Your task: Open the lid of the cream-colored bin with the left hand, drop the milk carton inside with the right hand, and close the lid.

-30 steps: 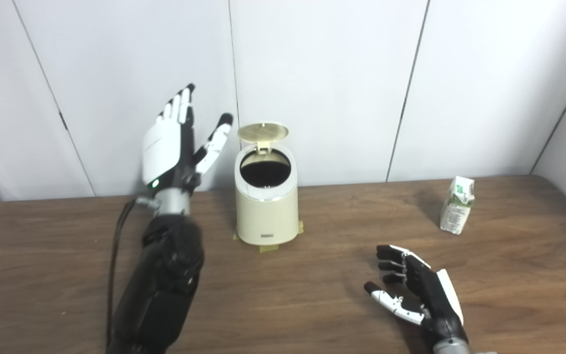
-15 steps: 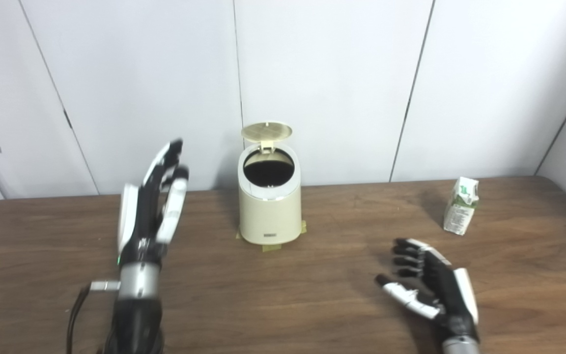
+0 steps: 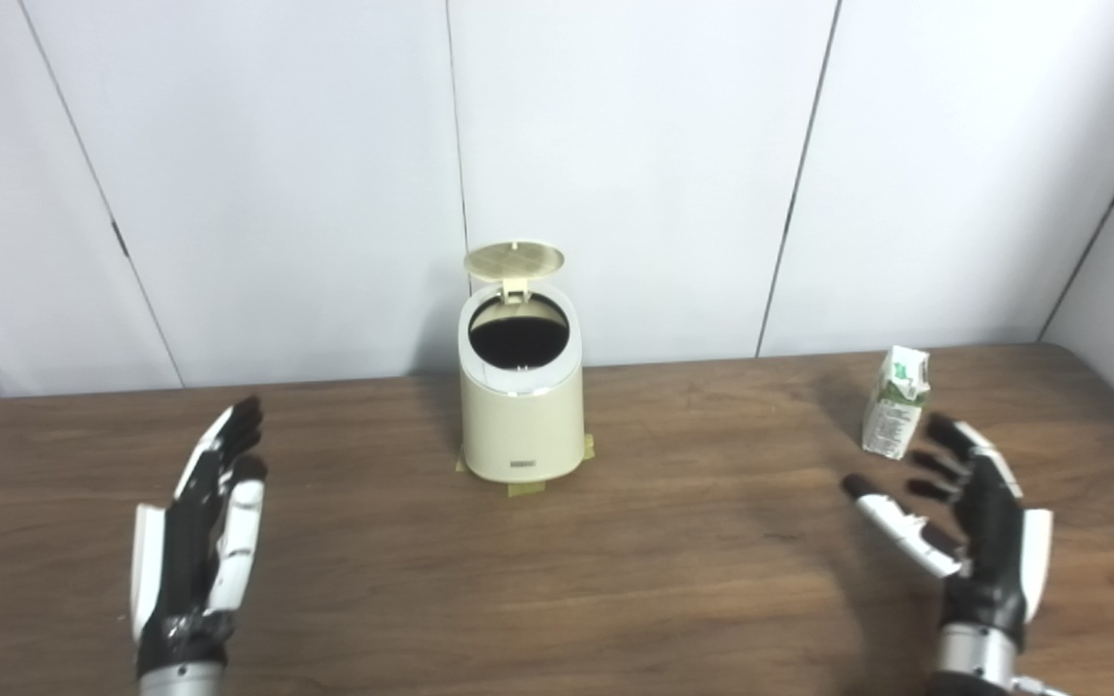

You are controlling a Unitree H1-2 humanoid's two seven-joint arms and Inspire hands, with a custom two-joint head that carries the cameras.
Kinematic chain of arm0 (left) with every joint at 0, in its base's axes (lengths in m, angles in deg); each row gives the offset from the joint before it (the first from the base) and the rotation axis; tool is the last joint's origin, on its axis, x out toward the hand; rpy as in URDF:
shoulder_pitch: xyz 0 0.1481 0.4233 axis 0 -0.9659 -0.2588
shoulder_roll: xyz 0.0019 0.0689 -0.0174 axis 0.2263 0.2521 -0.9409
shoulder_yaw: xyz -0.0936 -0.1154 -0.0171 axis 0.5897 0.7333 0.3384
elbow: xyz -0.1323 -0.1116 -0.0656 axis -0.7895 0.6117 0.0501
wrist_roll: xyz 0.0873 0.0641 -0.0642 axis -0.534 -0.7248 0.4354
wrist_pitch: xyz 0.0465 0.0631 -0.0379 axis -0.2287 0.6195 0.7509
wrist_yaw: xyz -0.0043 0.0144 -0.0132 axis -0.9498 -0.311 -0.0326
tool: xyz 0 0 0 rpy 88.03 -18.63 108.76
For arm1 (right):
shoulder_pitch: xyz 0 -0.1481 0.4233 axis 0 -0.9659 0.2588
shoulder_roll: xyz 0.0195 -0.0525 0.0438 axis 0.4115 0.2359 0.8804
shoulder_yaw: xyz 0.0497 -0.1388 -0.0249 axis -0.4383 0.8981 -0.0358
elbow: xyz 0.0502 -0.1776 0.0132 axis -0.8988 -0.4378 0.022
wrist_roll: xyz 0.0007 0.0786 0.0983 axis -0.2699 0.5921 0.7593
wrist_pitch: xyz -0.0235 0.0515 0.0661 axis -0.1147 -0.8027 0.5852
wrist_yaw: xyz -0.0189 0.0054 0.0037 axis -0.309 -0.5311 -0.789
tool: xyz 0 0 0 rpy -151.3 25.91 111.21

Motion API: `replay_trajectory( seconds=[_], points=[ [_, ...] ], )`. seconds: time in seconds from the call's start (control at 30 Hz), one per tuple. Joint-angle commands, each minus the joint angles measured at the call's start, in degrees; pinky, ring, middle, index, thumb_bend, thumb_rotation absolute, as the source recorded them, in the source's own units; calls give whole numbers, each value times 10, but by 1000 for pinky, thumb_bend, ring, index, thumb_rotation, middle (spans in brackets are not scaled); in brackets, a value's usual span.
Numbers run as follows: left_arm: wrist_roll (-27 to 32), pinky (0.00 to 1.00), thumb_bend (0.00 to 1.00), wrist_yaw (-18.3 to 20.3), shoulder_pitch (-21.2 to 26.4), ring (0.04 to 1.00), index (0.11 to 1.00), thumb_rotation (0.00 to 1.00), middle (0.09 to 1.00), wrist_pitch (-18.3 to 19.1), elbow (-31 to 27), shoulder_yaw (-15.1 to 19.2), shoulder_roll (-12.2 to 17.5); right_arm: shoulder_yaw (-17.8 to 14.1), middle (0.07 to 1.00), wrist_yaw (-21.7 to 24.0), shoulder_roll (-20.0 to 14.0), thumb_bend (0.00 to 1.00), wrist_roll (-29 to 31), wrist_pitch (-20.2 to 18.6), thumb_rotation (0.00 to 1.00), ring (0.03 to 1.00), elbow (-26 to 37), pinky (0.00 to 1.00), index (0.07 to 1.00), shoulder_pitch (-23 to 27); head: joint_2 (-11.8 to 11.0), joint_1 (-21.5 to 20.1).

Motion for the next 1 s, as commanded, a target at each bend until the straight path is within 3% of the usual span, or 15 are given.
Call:
replay_trajectory(
  seconds=[0.0, 0.1, 0.2, 0.27, 0.3, 0.37, 0.43, 0.6, 0.8, 0.97],
  points=[
    [5, 741, 327, 3, 9, 841, 871, 852, 867, -26, -4, 2, 3, -9, 868, -6, -5, 747, 9, -8, 207, 802, 31, 696, 874, 31, -1, -4],
    [-6, 753, 333, 2, 3, 836, 868, 868, 859, -25, -2, 3, 3, -22, 924, -1, -14, 733, 21, -50, 237, 849, 47, 752, 952, 43, 0, -8],
    [-13, 760, 314, 1, -1, 838, 863, 880, 855, -19, -5, 3, 1, -26, 921, 7, -36, 776, 6, -115, 310, 846, 64, 769, 962, 54, -1, -11],
    [-14, 764, 319, 1, -2, 839, 861, 887, 854, -19, -5, 3, 1, -27, 935, 16, -46, 796, 16, -131, 323, 863, 70, 788, 972, 58, -2, -13],
    [-14, 765, 319, 2, -1, 840, 861, 887, 854, -19, -5, 4, 1, -28, 974, 20, -49, 803, 23, -134, 300, 938, 72, 877, 989, 60, -2, -13],
    [-12, 768, 317, 3, -1, 842, 863, 888, 855, -20, -4, 4, 2, -26, 994, 27, -56, 810, 28, -148, 289, 981, 75, 931, 998, 63, -2, -15],
    [-5, 768, 316, 4, 1, 842, 866, 884, 857, -26, 0, 6, 3, -25, 999, 34, -65, 823, 30, -160, 303, 984, 71, 925, 1000, 68, 0, -16],
    [-4, 759, 317, 9, 2, 839, 871, 837, 862, -29, 3, 7, 11, -9, 937, 59, -101, 846, 20, -162, 347, 885, 39, 773, 972, 79, 1, -26],
    [-4, 751, 301, 10, -7, 835, 864, 755, 861, -41, 13, 12, 11, 5, 900, 96, -153, 886, 33, -150, 319, 877, -28, 804, 945, 103, 5, -27],
    [3, 757, 306, 14, -8, 836, 856, 729, 857, -40, 12, 17, 12, 2, 909, 145, -185, 895, 85, -108, 266, 894, -98, 827, 941, 129, 10, -38]
  ],
)
